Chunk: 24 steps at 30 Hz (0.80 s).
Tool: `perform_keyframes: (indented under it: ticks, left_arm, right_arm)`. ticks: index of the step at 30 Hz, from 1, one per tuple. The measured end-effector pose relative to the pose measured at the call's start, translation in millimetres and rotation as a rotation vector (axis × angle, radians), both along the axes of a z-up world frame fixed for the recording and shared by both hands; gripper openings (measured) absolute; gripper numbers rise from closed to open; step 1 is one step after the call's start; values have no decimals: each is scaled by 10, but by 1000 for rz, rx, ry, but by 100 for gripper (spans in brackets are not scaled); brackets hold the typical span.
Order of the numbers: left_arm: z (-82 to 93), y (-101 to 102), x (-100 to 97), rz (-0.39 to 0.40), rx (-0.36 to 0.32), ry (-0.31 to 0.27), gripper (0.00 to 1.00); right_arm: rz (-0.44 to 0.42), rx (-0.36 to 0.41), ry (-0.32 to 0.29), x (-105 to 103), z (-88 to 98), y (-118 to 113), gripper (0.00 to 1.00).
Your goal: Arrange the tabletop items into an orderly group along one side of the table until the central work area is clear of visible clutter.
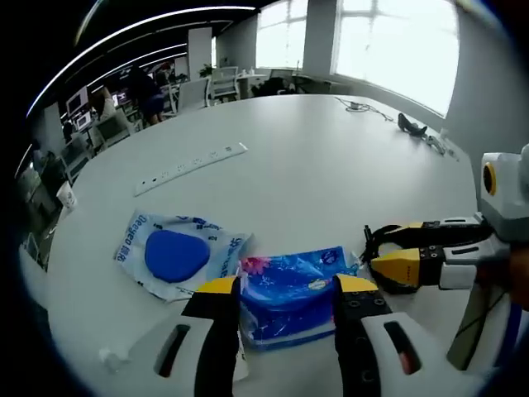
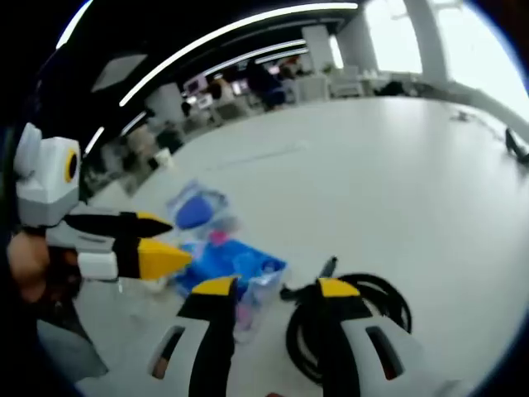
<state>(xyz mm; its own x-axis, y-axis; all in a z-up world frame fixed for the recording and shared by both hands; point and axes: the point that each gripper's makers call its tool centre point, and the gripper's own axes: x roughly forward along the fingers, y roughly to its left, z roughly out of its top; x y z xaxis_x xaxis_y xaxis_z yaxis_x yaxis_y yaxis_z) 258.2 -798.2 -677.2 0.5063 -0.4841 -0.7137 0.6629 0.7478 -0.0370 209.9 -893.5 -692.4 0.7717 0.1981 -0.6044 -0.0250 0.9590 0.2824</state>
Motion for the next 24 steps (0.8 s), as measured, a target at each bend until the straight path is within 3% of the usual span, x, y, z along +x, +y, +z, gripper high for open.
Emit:
perform_keyframes:
  ticks: [6, 11, 13, 16, 21, 24]
  left_arm:
    - [-107, 46, 34, 1, 35, 13, 50]
    - [-143, 11, 90, -6, 17, 30, 46]
    - [-231, -6, 67, -29, 38, 74, 44]
    - [-224, -43, 116, -28, 37, 62, 43]
    - [-234, -40, 135, -17, 31, 71, 32]
    - [-268, -2, 117, -21, 57, 76, 23]
  right_arm:
    - [28, 8, 34, -10, -134, 157, 34]
    - [30, 14, 59, 17, -217, 187, 33]
    - [29, 15, 68, 28, -251, 191, 32]
    - [25, 20, 82, 40, -291, 190, 29]
    - [27, 33, 102, 48, -373, 194, 15]
    - [31, 50, 102, 71, -389, 218, 13]
